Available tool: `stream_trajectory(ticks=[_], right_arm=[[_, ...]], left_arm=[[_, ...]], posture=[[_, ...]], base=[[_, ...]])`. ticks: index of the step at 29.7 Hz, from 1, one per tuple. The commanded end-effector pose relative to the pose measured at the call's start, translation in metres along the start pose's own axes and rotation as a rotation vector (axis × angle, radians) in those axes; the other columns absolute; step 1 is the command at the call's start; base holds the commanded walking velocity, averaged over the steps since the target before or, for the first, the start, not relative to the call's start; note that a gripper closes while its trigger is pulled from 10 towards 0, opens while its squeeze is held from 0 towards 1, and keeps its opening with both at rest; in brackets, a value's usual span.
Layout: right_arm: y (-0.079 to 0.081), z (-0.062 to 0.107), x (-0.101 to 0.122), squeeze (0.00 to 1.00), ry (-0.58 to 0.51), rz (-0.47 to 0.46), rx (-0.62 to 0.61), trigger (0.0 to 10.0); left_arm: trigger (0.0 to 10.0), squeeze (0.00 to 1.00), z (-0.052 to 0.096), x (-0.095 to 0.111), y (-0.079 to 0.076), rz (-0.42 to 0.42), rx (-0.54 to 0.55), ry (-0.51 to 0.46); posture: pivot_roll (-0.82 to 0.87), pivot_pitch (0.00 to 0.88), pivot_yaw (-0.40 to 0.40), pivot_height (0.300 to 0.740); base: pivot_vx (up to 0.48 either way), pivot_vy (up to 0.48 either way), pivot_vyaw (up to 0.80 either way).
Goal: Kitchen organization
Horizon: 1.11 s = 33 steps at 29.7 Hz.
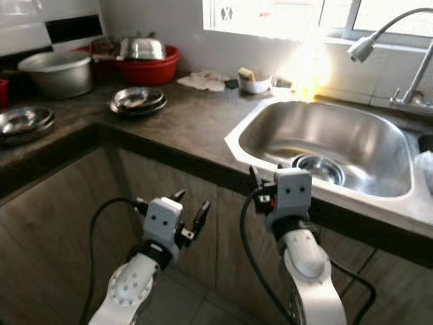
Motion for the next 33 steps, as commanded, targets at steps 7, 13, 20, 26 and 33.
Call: stream_trajectory(ticks=[7,13,20,26,33], right_arm=[[-0.0017,-0.0004,-0.0021,0.00,0.015,0.003,-0.007,10.0],[-0.0014,-0.0008,-0.0031,0.00,0.020,0.005,-0.005,10.0],[0.0018,-0.0006,-0.0047,0.00,0.025,0.025,0.015,10.0],[0.0046,-0.0011,-0.0065,0.00,0.031,0.035,0.031,10.0],[0.0052,-0.0011,-0.0079,0.00,0.037,0.041,0.039,10.0]], left_arm=[[10.0,0.00,-0.0002,0.0006,-0.0033,0.007,-0.005,0.004],[10.0,0.00,-0.0005,0.0008,-0.0037,0.008,-0.003,0.004],[10.0,0.00,-0.0008,-0.0001,-0.0016,0.007,0.013,0.010],[10.0,0.00,-0.0005,0.0007,-0.0015,0.010,0.013,0.004],[10.0,0.00,-0.0003,-0.0001,-0.0013,0.004,0.014,0.007]], posture=[[0.10,0.000,-0.024,0.740],[0.10,0.000,-0.025,0.740],[0.10,0.000,-0.027,0.740],[0.10,0.000,-0.030,0.740],[0.10,0.000,-0.032,0.740]], base=[[-0.317,0.000,0.00],[-0.314,0.000,0.00],[-0.042,0.000,0.11],[0.213,0.000,0.80],[0.377,0.000,0.80]])
Point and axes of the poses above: a point about 5 cm out from each wrist's last joint towards the gripper, its own z axis pointing back from the gripper into the wrist, its own x axis along the axis of the wrist's last joint, y = z × x, the point moved 6 cm from there along -z, pointing out of the wrist towards the gripper, and after that the axes turned 5 degrees about -z, right-handed, at the moved point
